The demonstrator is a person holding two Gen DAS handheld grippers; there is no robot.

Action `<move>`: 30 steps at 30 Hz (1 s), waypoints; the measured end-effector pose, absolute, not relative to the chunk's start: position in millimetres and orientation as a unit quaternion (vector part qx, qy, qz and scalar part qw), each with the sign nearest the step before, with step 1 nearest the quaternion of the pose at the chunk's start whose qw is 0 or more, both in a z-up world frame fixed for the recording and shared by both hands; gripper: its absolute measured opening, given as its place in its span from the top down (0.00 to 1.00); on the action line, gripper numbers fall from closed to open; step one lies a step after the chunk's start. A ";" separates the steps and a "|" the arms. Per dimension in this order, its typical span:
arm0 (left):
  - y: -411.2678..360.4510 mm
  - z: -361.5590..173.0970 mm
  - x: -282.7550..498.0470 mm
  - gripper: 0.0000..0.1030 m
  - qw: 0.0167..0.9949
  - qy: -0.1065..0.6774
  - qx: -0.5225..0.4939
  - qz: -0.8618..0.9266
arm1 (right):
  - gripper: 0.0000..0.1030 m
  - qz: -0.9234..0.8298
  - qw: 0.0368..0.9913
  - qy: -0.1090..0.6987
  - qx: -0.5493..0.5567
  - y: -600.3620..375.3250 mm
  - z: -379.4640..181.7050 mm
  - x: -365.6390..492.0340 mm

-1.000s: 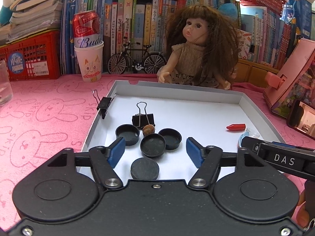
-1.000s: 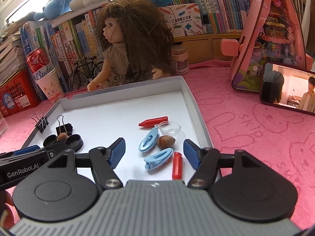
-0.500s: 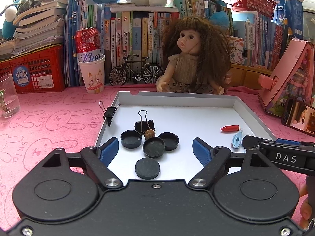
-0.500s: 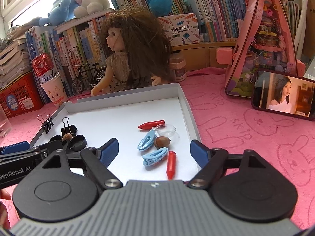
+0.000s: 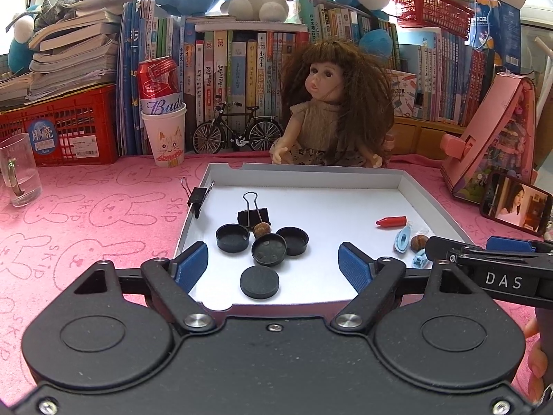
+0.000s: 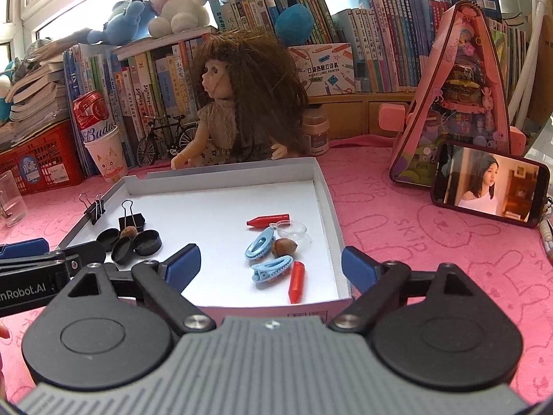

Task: Organize rigid objects

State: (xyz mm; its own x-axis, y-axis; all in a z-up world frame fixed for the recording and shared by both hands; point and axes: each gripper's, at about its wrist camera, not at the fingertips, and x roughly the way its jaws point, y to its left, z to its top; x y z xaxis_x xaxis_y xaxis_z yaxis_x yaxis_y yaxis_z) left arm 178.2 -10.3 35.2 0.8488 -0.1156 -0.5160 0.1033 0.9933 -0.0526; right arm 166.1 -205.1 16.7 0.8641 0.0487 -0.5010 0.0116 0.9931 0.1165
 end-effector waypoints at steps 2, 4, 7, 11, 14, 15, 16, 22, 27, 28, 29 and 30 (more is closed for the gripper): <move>-10.1 35.8 174.0 0.21 0.962 0.267 -0.008 -0.058 | 0.08 0.010 0.964 0.260 0.054 -204.2 17.0 162.2; -9.7 36.6 169.1 0.21 0.963 0.265 -0.007 -0.058 | 0.08 0.011 0.964 0.260 0.048 -203.1 16.9 158.4; -8.4 36.7 162.6 0.21 0.963 0.264 -0.007 -0.062 | 0.07 0.012 0.964 0.261 0.044 -202.6 16.8 152.7; -6.7 36.3 154.7 0.21 0.962 0.264 -0.003 -0.062 | 0.06 0.009 0.963 0.263 0.050 -204.9 17.2 145.5; -5.1 35.6 148.1 0.21 0.963 0.262 -0.001 -0.064 | 0.05 0.007 0.963 0.264 0.048 -206.0 16.4 140.2; -4.3 34.8 145.7 0.21 0.963 0.262 -0.002 -0.065 | 0.05 0.006 0.963 0.264 0.046 -206.2 15.8 138.7; -3.9 34.1 144.2 0.21 0.963 0.262 -0.002 -0.065 | 0.05 0.005 0.963 0.264 0.044 -206.3 15.0 137.3; -2.4 26.9 134.8 0.21 0.960 0.273 0.001 -0.066 | 0.04 0.005 0.959 0.279 0.044 -206.6 6.9 128.3; -3.7 19.1 128.3 0.21 0.957 0.282 0.011 -0.066 | 0.02 0.006 0.957 0.288 0.040 -205.3 -0.1 124.0; -3.9 17.4 127.6 0.21 0.957 0.284 0.013 -0.066 | 0.02 0.005 0.956 0.290 0.037 -204.9 -1.8 123.9; -4.1 15.7 126.8 0.21 0.956 0.286 0.015 -0.066 | 0.02 0.004 0.956 0.293 0.035 -204.5 -3.2 124.0; -3.9 13.8 126.3 0.21 0.955 0.288 0.016 -0.066 | 0.02 0.003 0.955 0.295 0.033 -204.1 -4.9 124.2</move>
